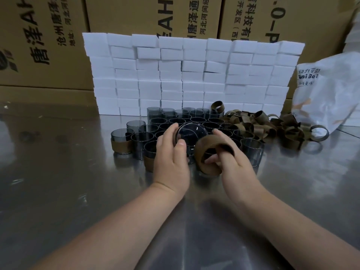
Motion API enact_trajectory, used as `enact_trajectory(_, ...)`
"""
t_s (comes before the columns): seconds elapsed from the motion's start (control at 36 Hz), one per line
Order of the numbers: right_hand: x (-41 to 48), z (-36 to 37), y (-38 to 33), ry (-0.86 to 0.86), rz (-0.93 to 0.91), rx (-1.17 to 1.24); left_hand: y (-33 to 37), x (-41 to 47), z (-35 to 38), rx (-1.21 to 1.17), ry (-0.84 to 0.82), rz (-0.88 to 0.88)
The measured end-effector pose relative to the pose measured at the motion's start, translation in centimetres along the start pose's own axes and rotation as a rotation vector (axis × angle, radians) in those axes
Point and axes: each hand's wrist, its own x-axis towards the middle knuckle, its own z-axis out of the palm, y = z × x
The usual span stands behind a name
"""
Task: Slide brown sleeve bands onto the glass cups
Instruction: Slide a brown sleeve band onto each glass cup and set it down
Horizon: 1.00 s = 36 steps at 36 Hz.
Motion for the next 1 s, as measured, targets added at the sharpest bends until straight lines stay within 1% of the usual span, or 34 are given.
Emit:
enact_trajectory(0.14,-0.1,-0.1,0.4,-0.042,0.044,0.022,0.1,-0.2,-0.2,0.001,-0.106,0.103)
enact_trajectory(0.19,0.1,-0.1,0.6,-0.025,0.057,0.075,0.2,-0.3,-0.3,0.014,-0.135,0.155)
enact_trajectory(0.33,0.5,-0.1,1.2,0.042,0.127,0.234,0.4,-0.6,-0.5,0.063,-0.198,0.221)
enact_trajectory(0.42,0.5,0.0,0.8,0.054,0.153,0.224,0.3,-0.7,-0.3,0.081,-0.214,0.254)
enact_trajectory(0.56,0.0,0.2,0.3,0.051,0.157,0.159,0.2,-0.8,-0.2,0.103,-0.256,0.223)
enact_trajectory(0.69,-0.1,0.3,0.0,0.033,0.192,0.144,0.5,-1.2,-0.5,0.147,-0.389,0.244)
enact_trajectory(0.78,-0.1,0.2,-0.1,0.069,0.147,0.098,0.9,-1.2,-0.6,0.218,-0.473,0.217)
enact_trajectory(0.83,-0.2,0.2,-0.1,0.05,0.15,0.079,1.0,-1.3,-0.5,0.336,-0.468,0.178)
enact_trajectory(0.89,-0.1,0.2,-0.1,0.017,0.169,0.083,0.8,-1.3,-0.3,0.442,-0.427,0.151)
enact_trajectory(0.94,-0.1,0.2,-0.1,0.006,0.163,0.079,0.5,-1.1,-0.1,0.426,-0.404,0.137)
enact_trajectory(1.0,-0.2,0.2,-0.3,-0.015,0.127,0.073,0.6,-0.8,-0.2,0.346,-0.392,0.103)
